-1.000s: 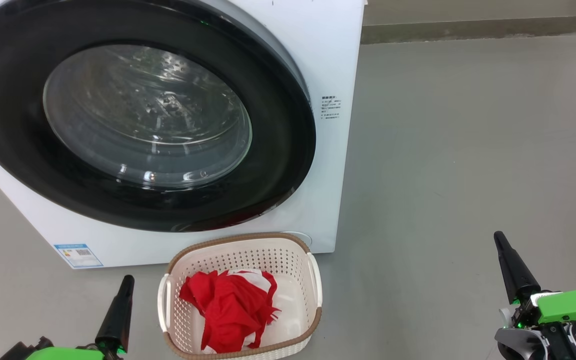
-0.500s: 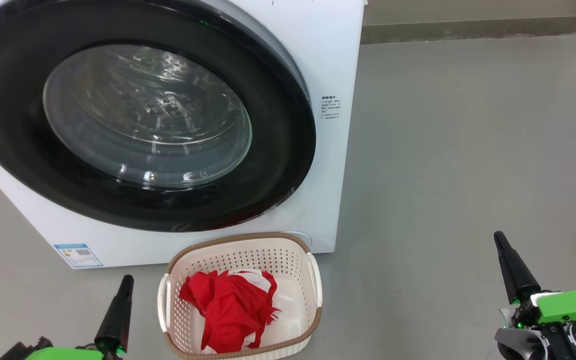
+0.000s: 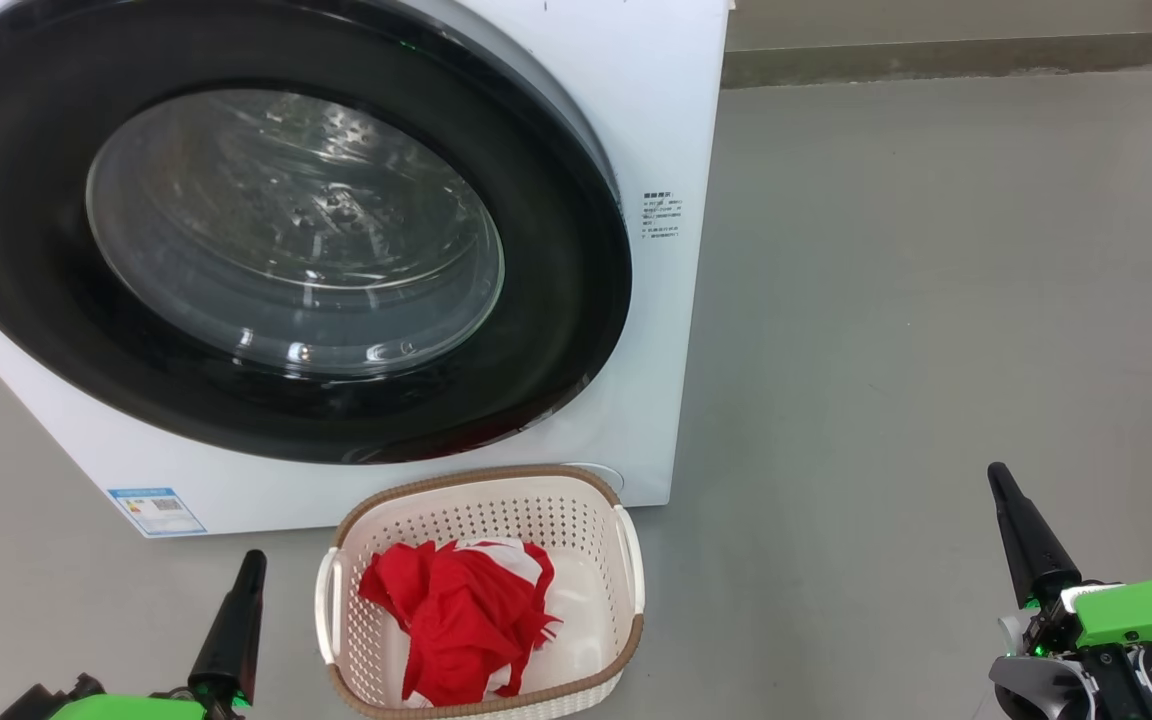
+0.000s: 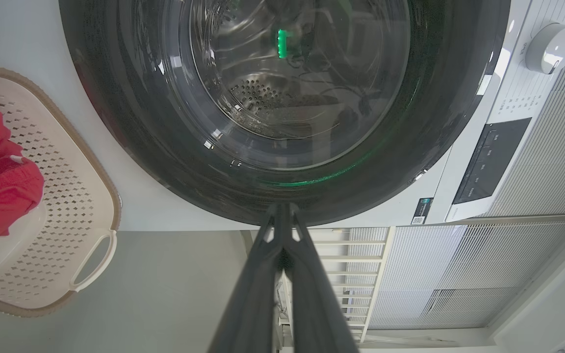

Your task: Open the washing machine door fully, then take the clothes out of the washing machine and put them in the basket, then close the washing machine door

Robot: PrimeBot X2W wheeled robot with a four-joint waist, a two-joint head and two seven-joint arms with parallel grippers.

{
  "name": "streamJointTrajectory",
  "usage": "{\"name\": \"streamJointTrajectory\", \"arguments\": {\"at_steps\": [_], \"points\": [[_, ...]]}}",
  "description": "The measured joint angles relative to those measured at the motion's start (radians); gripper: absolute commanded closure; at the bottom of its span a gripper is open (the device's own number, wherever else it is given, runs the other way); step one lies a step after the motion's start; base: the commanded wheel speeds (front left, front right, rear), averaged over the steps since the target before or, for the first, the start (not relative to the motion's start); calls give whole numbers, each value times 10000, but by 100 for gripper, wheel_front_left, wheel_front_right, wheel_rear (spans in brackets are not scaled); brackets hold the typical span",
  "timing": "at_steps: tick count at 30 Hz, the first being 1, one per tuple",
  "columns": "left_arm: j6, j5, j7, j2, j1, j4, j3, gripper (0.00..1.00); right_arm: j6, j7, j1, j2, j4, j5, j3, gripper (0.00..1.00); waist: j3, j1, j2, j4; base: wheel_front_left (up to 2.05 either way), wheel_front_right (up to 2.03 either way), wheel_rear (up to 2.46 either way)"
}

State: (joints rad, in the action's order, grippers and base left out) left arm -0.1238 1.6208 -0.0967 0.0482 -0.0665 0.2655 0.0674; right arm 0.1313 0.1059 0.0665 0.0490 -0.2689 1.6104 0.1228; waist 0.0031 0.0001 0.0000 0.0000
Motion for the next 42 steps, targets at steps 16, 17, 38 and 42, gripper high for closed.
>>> {"name": "streamJointTrajectory", "arguments": {"at_steps": [16, 17, 38, 42], "points": [[0, 0, -2, -4, 0, 0, 17, 100, 0, 2, 0, -10, 0, 0, 6, 100, 0, 0, 0, 0, 0, 0, 0], [0, 0, -2, -4, 0, 0, 17, 100, 0, 2, 0, -10, 0, 0, 6, 100, 0, 0, 0, 0, 0, 0, 0], [0, -2, -86, -23, 0, 0, 38, 100, 0, 2, 0, -21, -2, -2, 21, 100, 0, 0, 0, 0, 0, 0, 0], [0, -2, -88, -27, 0, 0, 40, 100, 0, 2, 0, -23, -2, -2, 23, 100, 0, -1, 0, 0, 0, 0, 0]]}}
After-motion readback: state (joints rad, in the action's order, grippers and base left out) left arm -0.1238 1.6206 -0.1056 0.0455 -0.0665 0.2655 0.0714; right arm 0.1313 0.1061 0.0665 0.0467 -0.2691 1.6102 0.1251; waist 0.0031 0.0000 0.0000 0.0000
